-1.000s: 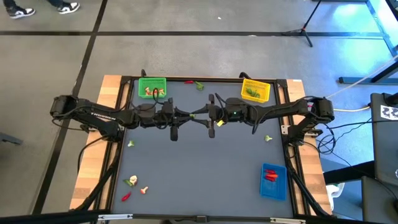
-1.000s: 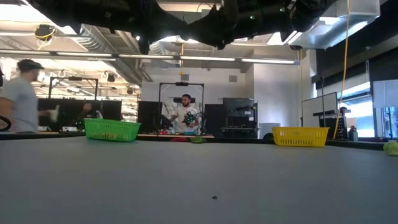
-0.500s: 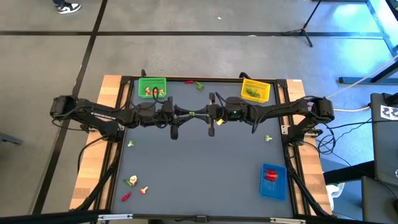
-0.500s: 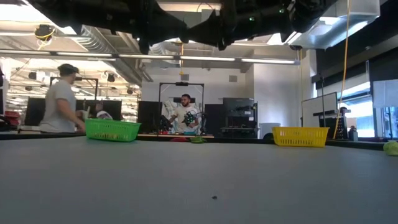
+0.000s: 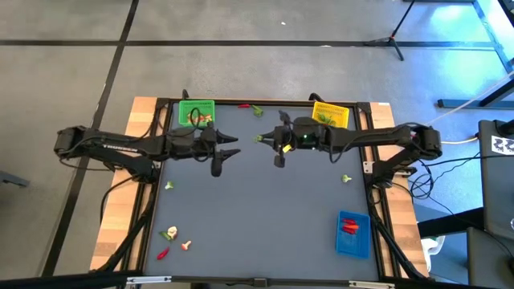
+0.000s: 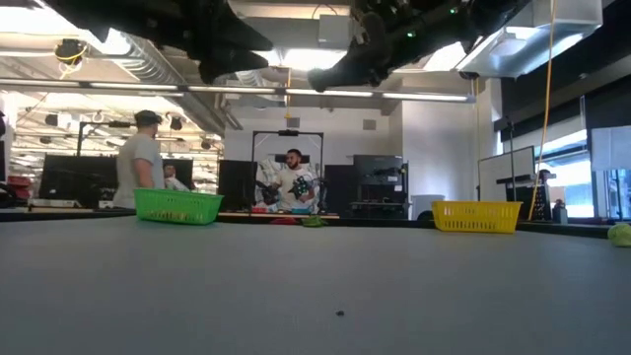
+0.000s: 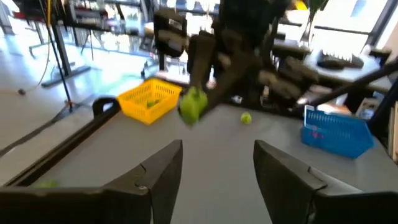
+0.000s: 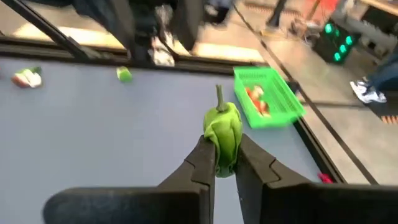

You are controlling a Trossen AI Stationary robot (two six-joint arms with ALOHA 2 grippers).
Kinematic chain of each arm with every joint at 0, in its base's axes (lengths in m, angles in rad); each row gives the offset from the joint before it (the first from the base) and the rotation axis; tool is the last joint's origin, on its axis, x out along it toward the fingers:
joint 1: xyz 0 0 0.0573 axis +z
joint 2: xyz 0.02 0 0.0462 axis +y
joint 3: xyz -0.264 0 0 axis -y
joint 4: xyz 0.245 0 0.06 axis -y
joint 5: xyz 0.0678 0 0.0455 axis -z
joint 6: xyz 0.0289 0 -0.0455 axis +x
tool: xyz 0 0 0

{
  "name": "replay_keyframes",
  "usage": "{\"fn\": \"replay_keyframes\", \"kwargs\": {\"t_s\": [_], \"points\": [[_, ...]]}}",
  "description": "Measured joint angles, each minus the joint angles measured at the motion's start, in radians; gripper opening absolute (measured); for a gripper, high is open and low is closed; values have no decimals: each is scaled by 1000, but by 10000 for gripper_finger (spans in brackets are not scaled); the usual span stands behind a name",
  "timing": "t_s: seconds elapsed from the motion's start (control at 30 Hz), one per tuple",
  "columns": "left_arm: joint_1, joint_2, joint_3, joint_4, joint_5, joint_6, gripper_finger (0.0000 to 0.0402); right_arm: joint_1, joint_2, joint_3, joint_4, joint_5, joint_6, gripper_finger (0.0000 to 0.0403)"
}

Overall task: Sort produce into baskets
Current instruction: Put the green chili pepper into the yellow bin

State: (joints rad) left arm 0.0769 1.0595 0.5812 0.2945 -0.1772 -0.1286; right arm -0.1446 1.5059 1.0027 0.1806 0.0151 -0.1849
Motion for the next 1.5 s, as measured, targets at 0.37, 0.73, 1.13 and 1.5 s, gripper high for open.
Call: {"fn": "replay_keyframes", "kwargs": {"t_s": [0.37, 0.73, 1.13, 1.5], "points": [[-5, -71, 0, -282, -2, -104, 194, -114, -108, 1, -366, 113, 48, 37], [-5, -68, 0, -315, -24, -197, 194, -287, -112, 1, -594, 117, 129, 37], [-6, -68, 0, -337, -59, -195, 194, -445, -116, 1, -761, 133, 130, 37], [-6, -68, 0, -348, -71, -199, 194, -578, -116, 1, -862, 161, 185, 37]]}}
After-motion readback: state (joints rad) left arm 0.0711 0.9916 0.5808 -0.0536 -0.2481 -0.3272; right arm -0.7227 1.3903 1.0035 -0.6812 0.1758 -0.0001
